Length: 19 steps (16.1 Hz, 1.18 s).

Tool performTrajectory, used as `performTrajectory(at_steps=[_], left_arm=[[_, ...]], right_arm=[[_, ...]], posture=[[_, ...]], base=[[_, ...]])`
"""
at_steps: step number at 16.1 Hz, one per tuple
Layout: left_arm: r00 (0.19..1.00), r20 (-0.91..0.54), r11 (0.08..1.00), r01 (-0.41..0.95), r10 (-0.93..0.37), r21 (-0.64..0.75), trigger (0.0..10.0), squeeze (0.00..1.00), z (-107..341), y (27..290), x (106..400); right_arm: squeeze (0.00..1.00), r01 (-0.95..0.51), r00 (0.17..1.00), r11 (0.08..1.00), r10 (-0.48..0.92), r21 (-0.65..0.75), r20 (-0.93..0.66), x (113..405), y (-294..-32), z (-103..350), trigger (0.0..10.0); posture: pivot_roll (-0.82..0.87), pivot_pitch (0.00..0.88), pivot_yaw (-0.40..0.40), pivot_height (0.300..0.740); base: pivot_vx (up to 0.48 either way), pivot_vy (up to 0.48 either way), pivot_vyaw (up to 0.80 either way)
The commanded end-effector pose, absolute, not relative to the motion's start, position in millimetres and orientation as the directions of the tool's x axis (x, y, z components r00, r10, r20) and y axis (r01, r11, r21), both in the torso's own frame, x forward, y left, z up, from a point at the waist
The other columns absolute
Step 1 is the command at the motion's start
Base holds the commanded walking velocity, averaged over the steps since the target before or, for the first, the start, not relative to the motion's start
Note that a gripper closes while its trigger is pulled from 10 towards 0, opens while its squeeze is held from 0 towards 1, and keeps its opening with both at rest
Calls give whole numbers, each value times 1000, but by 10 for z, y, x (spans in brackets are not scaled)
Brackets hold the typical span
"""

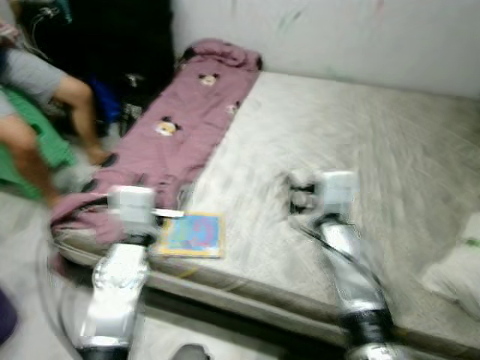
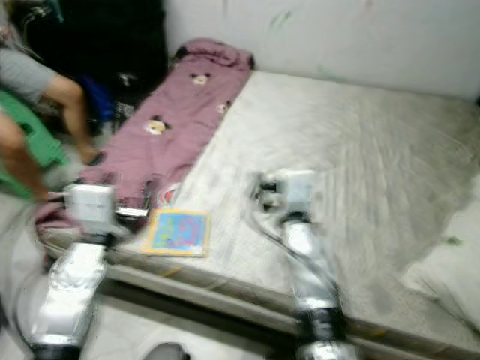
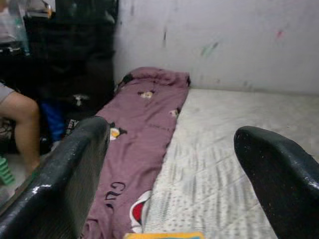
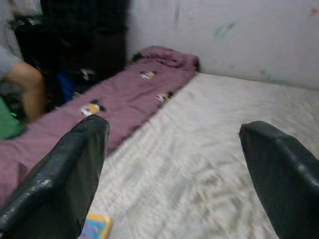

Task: Clean up the room

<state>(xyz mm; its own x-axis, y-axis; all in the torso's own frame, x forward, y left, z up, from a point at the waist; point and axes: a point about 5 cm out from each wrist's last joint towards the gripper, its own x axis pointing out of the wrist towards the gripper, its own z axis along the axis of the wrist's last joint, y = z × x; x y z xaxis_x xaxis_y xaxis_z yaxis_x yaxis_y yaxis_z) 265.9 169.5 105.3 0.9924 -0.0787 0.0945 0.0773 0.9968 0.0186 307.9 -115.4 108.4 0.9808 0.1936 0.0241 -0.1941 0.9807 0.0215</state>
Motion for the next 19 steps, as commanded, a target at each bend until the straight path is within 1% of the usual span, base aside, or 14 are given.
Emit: performTrajectory(at_steps=[1,7,10,13,19], left_arm=[[988,111,994,112,-111,-1,10000,0,1095,1561,2693],[987,107,993,117,-118,19,10000,0,1096,1545,2705],[988,105,994,110,-112,25,10000,0,1095,1547,2709],[989,103,994,108,-110,25,10000,0,1091,1548,2708],[989,101,994,105,-106,21,10000,0,1081,1543,2703]], right_arm=[[0,-140,990,990,140,7,1,3057,-1342,1023,10000],[0,-135,991,991,135,4,-6,3070,-1352,1019,10000],[0,-133,991,991,133,7,-13,3076,-1353,1010,10000],[0,-132,991,991,132,9,-13,3076,-1353,1007,10000],[0,-140,990,990,140,3,-16,3073,-1354,994,10000]], posture=[[27,0,-25,740],[27,0,-27,740],[27,0,-27,740],[27,0,-27,740],[30,0,-31,740]], base=[[0,0,0],[0,0,0],[0,0,-654],[0,-283,-760],[0,-309,0]])
